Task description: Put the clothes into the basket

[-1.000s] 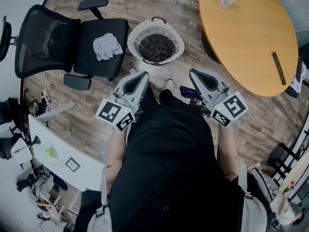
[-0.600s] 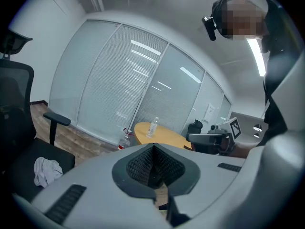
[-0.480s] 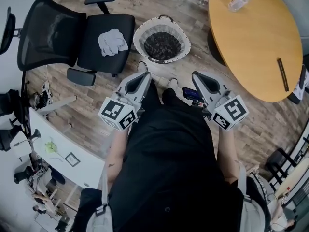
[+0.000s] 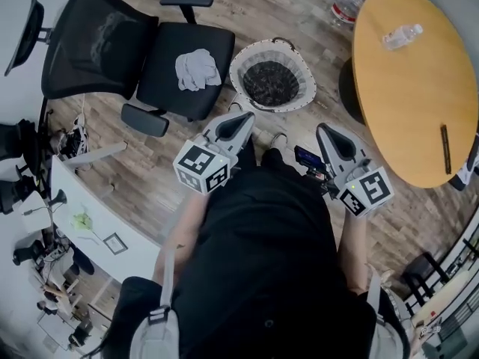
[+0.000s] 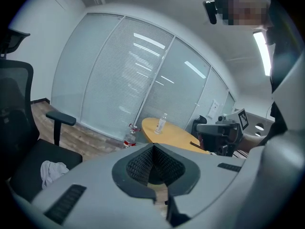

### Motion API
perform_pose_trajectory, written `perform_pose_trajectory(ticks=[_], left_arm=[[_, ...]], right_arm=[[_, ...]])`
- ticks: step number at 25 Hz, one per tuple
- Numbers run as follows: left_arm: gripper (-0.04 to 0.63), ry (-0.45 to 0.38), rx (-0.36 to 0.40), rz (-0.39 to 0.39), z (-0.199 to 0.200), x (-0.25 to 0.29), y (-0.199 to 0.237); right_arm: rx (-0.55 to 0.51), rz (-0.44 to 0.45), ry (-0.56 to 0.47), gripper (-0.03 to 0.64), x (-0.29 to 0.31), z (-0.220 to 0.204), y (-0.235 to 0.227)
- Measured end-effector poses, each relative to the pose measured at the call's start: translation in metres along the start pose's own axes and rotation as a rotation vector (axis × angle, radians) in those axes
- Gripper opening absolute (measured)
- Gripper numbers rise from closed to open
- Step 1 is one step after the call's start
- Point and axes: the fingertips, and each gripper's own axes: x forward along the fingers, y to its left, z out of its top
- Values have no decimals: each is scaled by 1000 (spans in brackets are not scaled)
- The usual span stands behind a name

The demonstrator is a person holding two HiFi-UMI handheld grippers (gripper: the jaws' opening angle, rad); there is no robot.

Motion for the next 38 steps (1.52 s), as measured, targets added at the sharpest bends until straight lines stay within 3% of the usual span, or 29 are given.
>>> perform_pose_trajectory(ticks=[9,20,32,38], left_arm=[[9,19,-20,-8,23,10,67],[11,119,-48,75,11,9,182],[12,243,-145,137,-32,9,296],[45,286,-221,212,-64,17,351]], right_arm=[[-17,-28,13,17,60,29,-1],[-5,-82,27,17,137,55,17],[36,-66,166,17,202,35,46],[73,-83,227,17,219,23,45]])
